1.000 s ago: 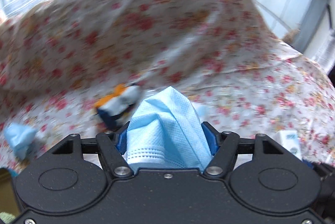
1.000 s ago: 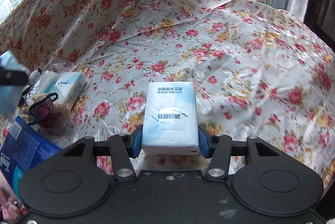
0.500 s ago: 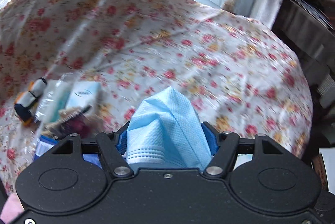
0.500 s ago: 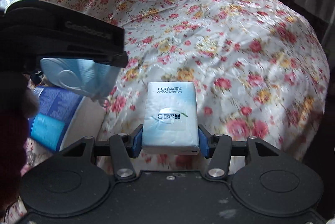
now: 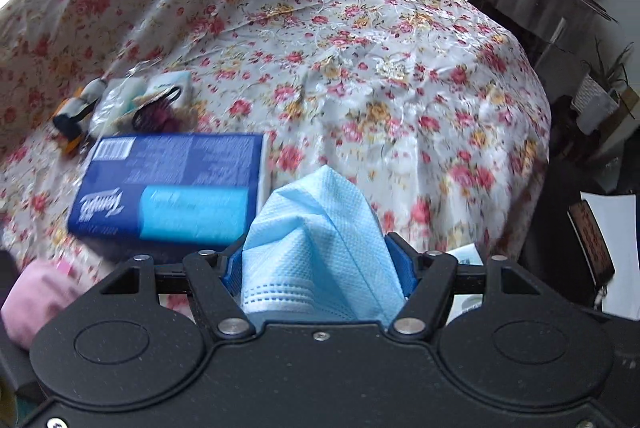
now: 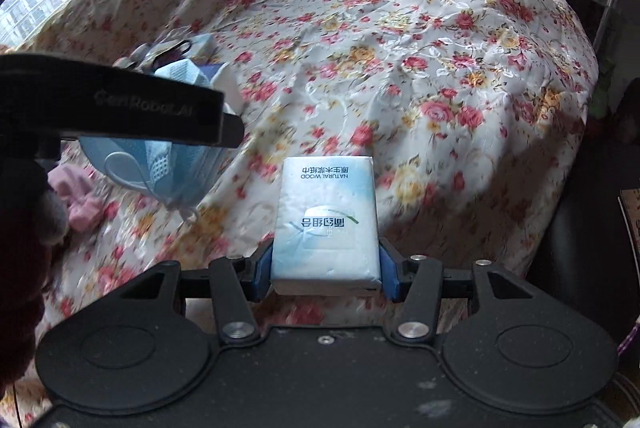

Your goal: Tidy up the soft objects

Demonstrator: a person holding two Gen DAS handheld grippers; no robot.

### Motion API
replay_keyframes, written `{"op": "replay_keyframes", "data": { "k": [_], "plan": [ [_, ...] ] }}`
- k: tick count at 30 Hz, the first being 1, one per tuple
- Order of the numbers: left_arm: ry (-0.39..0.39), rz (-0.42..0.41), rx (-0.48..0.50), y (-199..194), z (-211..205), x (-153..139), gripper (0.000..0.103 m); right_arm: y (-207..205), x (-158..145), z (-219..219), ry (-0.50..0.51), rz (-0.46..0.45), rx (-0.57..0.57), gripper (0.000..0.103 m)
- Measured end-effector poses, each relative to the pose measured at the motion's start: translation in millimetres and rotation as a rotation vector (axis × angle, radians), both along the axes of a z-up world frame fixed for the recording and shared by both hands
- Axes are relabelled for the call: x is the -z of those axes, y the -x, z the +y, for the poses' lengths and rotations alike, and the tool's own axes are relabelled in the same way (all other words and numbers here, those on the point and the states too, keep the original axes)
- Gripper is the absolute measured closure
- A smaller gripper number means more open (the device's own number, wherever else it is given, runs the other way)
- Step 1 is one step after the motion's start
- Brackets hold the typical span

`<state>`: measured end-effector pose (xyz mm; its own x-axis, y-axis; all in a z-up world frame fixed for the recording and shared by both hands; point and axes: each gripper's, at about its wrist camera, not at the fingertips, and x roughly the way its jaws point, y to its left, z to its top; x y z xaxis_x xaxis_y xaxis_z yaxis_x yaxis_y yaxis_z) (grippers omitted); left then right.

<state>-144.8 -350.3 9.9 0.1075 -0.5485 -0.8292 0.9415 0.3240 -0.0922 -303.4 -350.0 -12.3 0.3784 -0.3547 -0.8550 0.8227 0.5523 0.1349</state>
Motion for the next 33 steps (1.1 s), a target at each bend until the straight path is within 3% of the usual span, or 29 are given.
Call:
{"op": "replay_keyframes", "data": {
  "k": [7, 14, 24, 28, 33],
  "plan": [
    [0.030, 0.023, -0.074, -14.6, 73.4, -11.7, 0.039, -5.9, -19.7, 52.2, 0.006, -0.018, -0.093, 0.052],
    [0.093, 0.049, -0.296, -57.9, 162.1, -20.7, 0.039, -41.6, -45.2, 96.2, 0.037, -0.052, -0.255, 0.052],
    [0.150, -0.014, -0.737, -149.5, 294.5, -29.4, 0.039, -148.5, -75.7, 148.1, 0.086, -0.132, -0.534, 0.052],
    [0.150, -0.054, -0.880, -186.6, 324.8, -32.4, 0.039, -194.8, -83.6, 161.3, 0.085, -0.178, -0.628, 0.052],
    [0.134, -0.103, -0.989, -222.0, 340.9, -32.8, 0.039, -254.1, -90.1, 176.0, 0.084, -0.212, -0.704, 0.052]
  ]
}}
